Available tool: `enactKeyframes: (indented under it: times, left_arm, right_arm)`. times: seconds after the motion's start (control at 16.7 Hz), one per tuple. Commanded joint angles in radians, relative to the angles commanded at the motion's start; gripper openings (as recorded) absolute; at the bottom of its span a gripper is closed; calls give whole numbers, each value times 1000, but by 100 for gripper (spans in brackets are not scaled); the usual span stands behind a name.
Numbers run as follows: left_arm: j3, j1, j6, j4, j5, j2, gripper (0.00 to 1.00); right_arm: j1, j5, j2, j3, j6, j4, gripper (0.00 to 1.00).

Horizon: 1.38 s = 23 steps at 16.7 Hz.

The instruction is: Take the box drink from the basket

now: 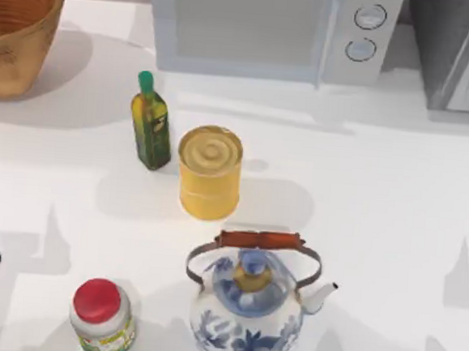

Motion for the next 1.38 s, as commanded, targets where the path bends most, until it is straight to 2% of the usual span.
enactKeyframes:
  times: [0.3, 0.54, 0.96, 1.38]
  left_arm:
    - [40, 8, 0, 59, 3, 61, 100]
    - [151, 30, -2, 233, 13, 291, 100]
    - [431, 95, -2, 622, 71, 1002, 100]
    - [739, 182, 4, 994, 188, 1728, 100]
  right_arm:
    - [0, 0, 0, 0, 0, 0, 100]
    - [0, 0, 0, 0, 0, 0, 100]
    - [0, 0, 0, 0, 0, 0, 100]
    - [0, 0, 0, 0, 0, 0, 100]
